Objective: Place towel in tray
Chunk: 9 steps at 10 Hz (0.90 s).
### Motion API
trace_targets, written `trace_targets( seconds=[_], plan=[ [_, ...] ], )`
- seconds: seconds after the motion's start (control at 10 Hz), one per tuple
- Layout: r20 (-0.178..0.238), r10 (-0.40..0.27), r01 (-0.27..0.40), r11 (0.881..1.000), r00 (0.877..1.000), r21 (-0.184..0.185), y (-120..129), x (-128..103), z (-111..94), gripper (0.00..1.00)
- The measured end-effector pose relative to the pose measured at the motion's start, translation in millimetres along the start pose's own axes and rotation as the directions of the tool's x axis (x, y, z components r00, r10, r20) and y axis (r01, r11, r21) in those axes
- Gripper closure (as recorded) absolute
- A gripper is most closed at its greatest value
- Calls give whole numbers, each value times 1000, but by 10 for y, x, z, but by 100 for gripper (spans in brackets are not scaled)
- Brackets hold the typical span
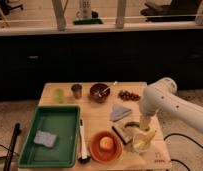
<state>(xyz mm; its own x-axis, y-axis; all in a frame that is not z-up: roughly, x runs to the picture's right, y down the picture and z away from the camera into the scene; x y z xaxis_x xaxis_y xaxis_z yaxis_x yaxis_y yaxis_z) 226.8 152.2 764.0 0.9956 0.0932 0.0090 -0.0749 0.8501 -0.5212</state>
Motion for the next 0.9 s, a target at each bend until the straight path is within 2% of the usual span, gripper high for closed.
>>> trace_targets(
  seconds=[0.9],
  plan=[
    [11,-34,34,999,999,-6,-102,-168,470,20]
  ],
)
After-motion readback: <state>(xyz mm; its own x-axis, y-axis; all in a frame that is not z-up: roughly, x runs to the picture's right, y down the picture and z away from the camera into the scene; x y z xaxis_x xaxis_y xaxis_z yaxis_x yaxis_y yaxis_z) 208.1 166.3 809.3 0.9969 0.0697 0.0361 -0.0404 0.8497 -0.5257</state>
